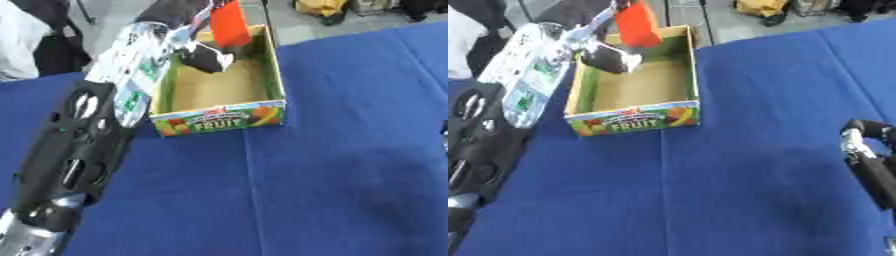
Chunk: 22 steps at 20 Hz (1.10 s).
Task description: Pick up objects on the table and place them in the box.
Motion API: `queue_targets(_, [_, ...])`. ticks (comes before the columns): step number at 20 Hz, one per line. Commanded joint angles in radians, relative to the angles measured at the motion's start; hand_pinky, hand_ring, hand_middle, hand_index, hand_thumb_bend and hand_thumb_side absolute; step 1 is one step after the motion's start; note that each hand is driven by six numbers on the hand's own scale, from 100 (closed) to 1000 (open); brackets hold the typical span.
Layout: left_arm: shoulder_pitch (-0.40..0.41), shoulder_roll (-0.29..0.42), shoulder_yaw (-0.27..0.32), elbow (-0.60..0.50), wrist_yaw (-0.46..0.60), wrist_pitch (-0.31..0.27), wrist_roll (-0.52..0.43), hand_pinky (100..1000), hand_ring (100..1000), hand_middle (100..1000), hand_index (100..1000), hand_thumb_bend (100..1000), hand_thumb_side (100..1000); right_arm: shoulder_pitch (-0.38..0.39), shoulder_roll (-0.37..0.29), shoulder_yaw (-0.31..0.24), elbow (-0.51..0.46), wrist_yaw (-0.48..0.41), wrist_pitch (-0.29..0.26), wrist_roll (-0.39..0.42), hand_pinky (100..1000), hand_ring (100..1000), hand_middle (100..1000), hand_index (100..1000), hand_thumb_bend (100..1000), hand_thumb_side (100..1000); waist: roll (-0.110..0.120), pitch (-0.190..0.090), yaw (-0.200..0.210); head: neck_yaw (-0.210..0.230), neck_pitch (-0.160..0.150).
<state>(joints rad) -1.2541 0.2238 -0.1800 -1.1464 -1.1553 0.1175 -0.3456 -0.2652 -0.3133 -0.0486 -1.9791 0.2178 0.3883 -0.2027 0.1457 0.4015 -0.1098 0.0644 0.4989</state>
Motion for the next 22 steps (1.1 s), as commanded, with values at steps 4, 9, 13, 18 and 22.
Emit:
queue_targets(4, [-0.034,-0.016,0.032,0.109,-0.057,-0.016,0.047,112,345,427,646,100,227,-0.014,-0.016,0.003,-0.021,-0.005,-0.002,0.008,750,951,683,766,100,689,-0.007,-0.020,-0.008,0.009,-0.014])
queue_targets(9, [-0.030,-0.025,0.035,0.154,-0.075,-0.020,0.056,131,355,441,656,100,229,-0.011,-0.014,0.005,-0.021,-0.007,-0.001,0.010,751,951,683,765,100,687,-0.005,-0.021,-0.006,0.007,-0.013])
queue_targets(13, [-0.028,-0.026,0.037,0.177,-0.100,-0.017,0.049,193,387,467,688,100,230,-0.009,-0.014,0.006,-0.021,-0.009,-0.001,0.012,751,951,683,765,100,685,-0.005,-0.019,-0.003,0.007,-0.015])
queue_targets(18, [-0.028,-0.027,0.042,0.183,-0.130,-0.020,0.040,355,506,580,810,100,199,-0.009,-0.012,0.004,-0.021,-0.010,0.000,0.011,751,951,683,765,100,685,-0.003,-0.019,-0.004,0.007,-0.016])
queue_targets(22, [-0.027,-0.025,0.046,0.184,-0.152,-0.018,0.033,576,807,857,1000,100,385,-0.008,-0.012,0.004,-0.021,-0.010,0.000,0.012,751,951,682,764,100,684,-0.002,-0.020,-0.003,0.007,-0.017])
